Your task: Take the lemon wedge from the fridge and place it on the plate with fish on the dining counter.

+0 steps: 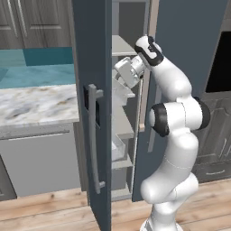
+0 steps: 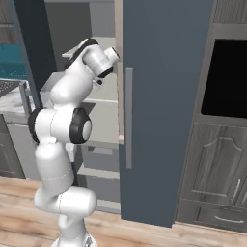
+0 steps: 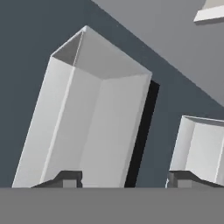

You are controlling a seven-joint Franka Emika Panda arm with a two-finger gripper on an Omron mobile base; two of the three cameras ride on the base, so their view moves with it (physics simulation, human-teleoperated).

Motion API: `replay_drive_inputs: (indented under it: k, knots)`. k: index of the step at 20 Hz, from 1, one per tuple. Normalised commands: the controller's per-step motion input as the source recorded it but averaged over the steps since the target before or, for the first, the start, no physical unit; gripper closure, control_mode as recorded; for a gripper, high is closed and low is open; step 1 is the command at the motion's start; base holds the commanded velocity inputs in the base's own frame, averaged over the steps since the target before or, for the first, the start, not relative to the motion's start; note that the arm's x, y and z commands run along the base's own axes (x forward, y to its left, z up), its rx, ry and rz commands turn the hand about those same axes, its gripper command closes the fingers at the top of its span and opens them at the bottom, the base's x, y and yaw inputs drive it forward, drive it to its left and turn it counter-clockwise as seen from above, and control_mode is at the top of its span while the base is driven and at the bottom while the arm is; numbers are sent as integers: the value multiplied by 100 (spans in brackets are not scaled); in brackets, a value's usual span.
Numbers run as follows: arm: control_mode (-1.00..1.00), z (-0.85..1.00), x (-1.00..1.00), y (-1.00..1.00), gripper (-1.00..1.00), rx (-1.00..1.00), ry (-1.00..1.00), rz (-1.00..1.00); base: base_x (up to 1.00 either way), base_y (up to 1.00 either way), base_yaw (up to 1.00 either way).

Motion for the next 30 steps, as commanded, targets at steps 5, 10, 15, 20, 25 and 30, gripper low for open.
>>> replay_drive_inputs:
  k: [5, 10, 15, 20, 25, 30]
  knots:
    - [-100, 0, -43, 100, -100, 0, -17, 28, 0, 0, 0]
    - [-100, -8, -10, 98, -100, 6, -17, 12, 0, 0, 0]
    - [-100, -8, 1, 37, -100, 9, 1, 2, 0, 0, 0]
    - [-100, 2, -58, -69, -100, -4, -19, -7, 0, 0, 0]
    - [-100, 1, -88, -100, -100, -12, -28, -20, 0, 0, 0]
    - [-100, 0, -100, -100, -100, -13, -27, -27, 0, 0, 0]
